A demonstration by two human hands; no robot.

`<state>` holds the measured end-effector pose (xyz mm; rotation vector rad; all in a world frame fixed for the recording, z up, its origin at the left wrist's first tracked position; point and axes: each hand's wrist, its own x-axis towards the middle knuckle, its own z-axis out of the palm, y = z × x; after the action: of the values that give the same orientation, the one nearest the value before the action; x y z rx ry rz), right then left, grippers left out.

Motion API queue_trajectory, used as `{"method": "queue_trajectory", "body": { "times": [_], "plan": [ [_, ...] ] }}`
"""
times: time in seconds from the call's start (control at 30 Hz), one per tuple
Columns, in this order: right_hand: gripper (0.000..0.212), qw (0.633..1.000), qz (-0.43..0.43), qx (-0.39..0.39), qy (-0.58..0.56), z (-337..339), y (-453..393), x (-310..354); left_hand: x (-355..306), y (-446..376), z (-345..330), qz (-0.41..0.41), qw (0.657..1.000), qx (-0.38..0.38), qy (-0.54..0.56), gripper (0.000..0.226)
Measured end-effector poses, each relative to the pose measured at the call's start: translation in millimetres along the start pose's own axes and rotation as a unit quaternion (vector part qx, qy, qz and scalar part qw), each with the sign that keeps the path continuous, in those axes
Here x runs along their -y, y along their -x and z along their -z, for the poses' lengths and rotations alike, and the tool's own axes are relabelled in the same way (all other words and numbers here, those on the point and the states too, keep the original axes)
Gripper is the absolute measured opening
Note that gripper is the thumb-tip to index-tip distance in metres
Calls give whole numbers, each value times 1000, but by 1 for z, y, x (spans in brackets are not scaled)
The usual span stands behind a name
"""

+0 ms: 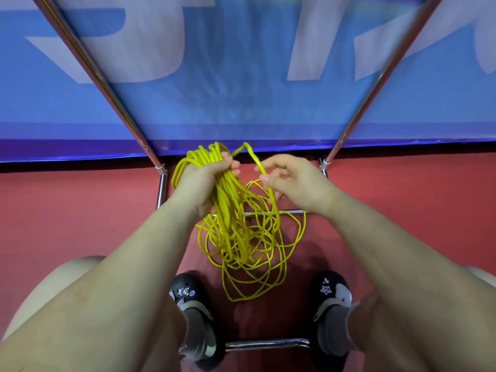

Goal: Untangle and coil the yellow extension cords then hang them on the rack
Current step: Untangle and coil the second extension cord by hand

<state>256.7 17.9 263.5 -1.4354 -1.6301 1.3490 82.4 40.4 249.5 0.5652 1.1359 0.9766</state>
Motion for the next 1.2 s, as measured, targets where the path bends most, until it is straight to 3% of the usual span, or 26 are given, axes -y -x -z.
{"method": "queue_trajectory", "body": {
  "times": [0.23, 0.47, 0.73, 0.93, 1.07, 1.2],
  "plan": [
    [14, 976, -82, -110, -172, 7, -8, 17, 15, 10, -8, 20, 988, 71, -138, 8],
    [29, 909, -174, -215, -312, 10, -17, 11, 23, 17, -12, 47, 977, 127, -165, 9],
    [16, 856, -202, -212, -426, 15, -18, 6, 27, 18, -11, 55, 957, 173, -226, 11],
    [20, 910, -190, -138, -341, 16, -17, 10, 24, 17, -13, 56, 979, 121, -154, 11],
    [21, 980, -177, -64, -64, 7, -9, 3, 15, 11, -10, 51, 994, 77, -65, 11],
    [13, 986, -101, 64, 115, -5, -1, -5, 6, 4, -6, 43, 999, 13, 7, 17]
  ]
}}
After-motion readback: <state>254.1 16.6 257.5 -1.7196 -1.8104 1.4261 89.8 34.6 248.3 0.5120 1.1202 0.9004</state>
